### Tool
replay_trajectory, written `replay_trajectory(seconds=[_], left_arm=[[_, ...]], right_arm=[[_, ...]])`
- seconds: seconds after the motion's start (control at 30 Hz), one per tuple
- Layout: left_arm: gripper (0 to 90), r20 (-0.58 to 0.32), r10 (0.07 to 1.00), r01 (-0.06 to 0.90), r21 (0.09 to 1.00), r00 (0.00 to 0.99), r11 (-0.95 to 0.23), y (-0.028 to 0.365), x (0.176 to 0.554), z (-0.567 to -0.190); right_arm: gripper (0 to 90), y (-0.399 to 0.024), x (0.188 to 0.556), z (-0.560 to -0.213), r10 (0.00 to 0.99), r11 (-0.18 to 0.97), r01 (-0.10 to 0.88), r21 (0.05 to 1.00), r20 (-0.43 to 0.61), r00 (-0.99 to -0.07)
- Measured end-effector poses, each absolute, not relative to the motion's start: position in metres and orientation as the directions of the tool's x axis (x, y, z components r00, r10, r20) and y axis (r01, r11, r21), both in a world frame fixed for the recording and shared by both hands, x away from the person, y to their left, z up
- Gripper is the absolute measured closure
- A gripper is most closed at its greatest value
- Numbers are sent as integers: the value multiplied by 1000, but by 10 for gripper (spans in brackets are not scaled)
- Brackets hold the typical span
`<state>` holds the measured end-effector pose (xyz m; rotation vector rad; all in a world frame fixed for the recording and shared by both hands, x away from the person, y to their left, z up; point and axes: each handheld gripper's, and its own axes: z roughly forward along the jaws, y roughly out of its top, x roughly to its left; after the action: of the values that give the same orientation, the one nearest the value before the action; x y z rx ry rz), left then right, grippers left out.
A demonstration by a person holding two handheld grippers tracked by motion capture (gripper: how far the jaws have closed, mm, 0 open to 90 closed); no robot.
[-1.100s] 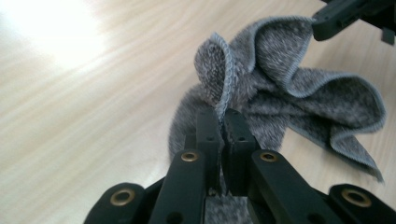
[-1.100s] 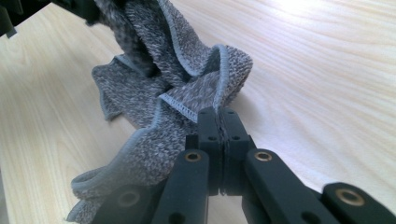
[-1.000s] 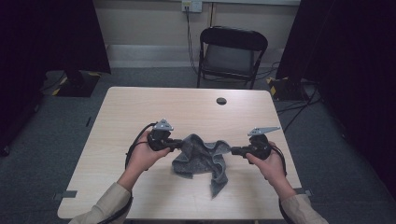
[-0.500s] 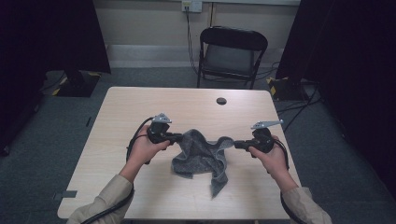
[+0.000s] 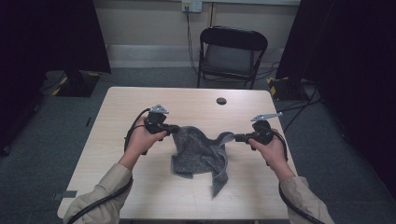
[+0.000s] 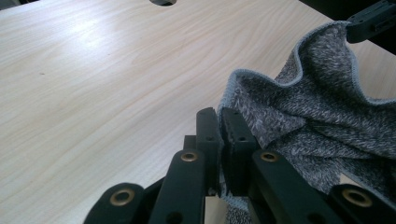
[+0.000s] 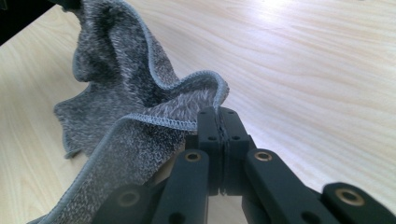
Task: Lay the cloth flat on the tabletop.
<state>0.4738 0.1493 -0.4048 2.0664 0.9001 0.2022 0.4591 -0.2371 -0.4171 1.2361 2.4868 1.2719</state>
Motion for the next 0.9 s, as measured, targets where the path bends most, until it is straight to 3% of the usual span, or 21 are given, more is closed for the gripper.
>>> replay_trajectory(seconds=[0.4, 0.6, 0.63, 0.67, 0.7, 0.73, 0.77, 0.83, 0.9], left_arm=[[861, -167, 693, 550, 746, 701, -376, 154, 508, -407], [847, -161, 784, 565, 778, 600, -273, 158, 532, -411], [764, -161, 784, 565, 778, 600, -273, 158, 532, -411], [711, -151, 807, 543, 807, 572, -234, 157, 535, -411], [723, -143, 811, 539, 809, 568, -235, 155, 535, -411], [684, -122, 813, 533, 808, 570, -252, 153, 536, -412], [622, -98, 807, 522, 806, 582, -278, 151, 535, -413], [477, -91, 802, 506, 816, 590, -280, 148, 534, -415], [413, -120, 782, 517, 809, 611, -280, 145, 527, -422]], right_arm=[[894, -236, 495, -413, 723, 336, 640, 691, 246, -645], [891, -230, 515, -414, 799, 270, 642, 718, 205, -566], [891, -230, 515, -414, 799, 270, 642, 718, 205, -566], [825, -227, 521, -413, 840, 248, 624, 741, 157, -520], [768, -226, 523, -412, 850, 240, 619, 748, 146, -506], [698, -225, 524, -412, 865, 223, 607, 763, 132, -483], [685, -224, 524, -412, 871, 217, 596, 773, 123, -476], [635, -220, 521, -410, 851, 255, 565, 785, 95, -517], [592, -218, 516, -411, 836, 263, 563, 783, 106, -538]])
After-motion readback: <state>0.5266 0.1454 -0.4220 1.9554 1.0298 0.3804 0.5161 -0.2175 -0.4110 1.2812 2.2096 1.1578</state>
